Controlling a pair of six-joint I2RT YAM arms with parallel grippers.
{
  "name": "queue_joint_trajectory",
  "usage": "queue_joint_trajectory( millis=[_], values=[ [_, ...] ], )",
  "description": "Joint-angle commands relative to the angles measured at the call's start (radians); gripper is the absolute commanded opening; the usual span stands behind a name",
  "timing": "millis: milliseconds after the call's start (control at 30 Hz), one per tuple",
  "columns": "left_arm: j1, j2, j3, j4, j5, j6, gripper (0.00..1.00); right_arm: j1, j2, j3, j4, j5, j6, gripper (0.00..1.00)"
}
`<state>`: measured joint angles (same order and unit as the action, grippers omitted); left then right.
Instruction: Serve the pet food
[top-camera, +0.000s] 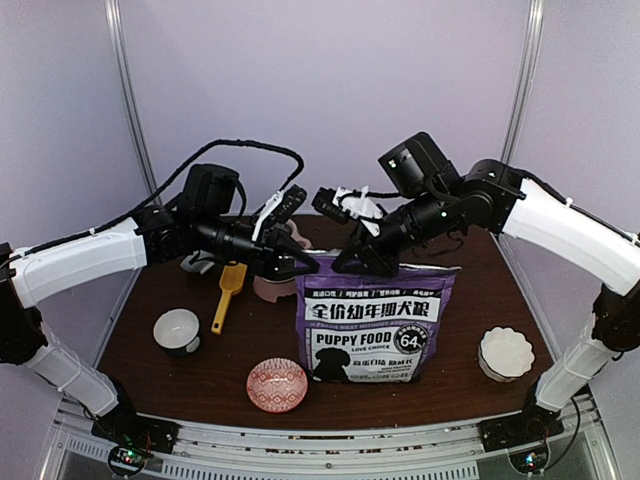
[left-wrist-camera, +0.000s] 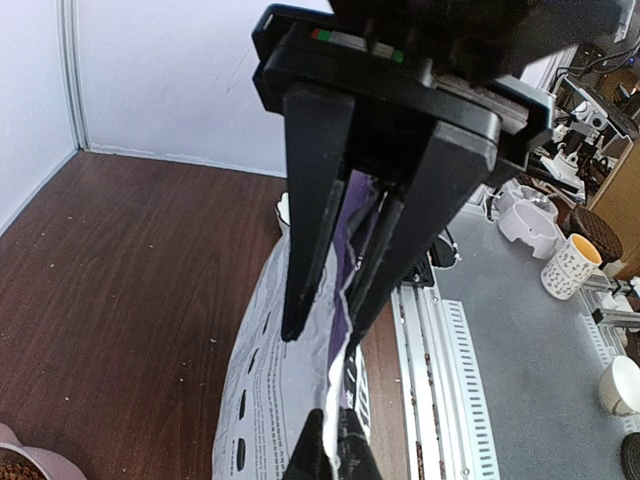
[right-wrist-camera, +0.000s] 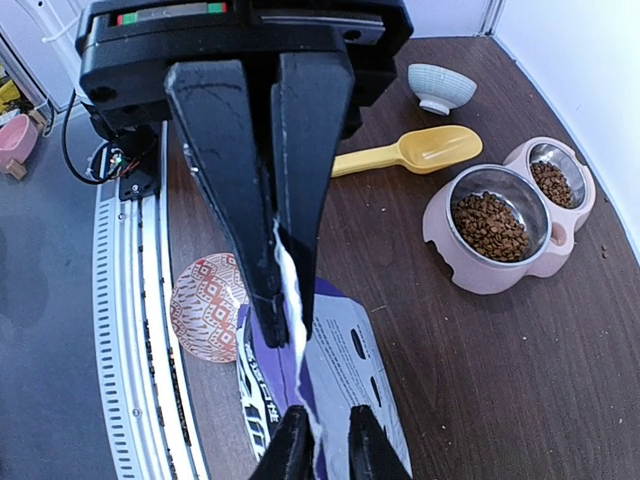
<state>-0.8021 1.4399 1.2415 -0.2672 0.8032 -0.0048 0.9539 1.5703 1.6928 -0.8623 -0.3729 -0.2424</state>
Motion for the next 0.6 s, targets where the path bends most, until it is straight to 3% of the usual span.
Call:
queue_joint_trajectory(
  millis=[0, 233, 300, 400, 567],
  values=[
    [0.002, -0.021, -0.005, 0.031, 0.011, 0.009, 0.00, -0.004, -0.038, -0.015, -0.058, 0.101, -0.023, 0.18],
    [0.003, -0.021, -0.004, 0.031, 0.010, 0.011, 0.00, -0.003, -0.054, -0.013, -0.110, 0.118, -0.049, 0.21],
    [0.004, -0.020, -0.004, 0.032, 0.010, 0.011, 0.00, -0.004, -0.056, -0.012, -0.123, 0.121, -0.054, 0.16],
    [0.006, -0.018, -0.002, 0.031, 0.011, 0.011, 0.00, -0.004, -0.063, -0.018, -0.128, 0.132, -0.061, 0.00],
    [0.009, -0.018, -0.002, 0.033, 0.013, 0.010, 0.00, -0.004, -0.093, -0.039, -0.120, 0.161, -0.064, 0.00]
  ],
)
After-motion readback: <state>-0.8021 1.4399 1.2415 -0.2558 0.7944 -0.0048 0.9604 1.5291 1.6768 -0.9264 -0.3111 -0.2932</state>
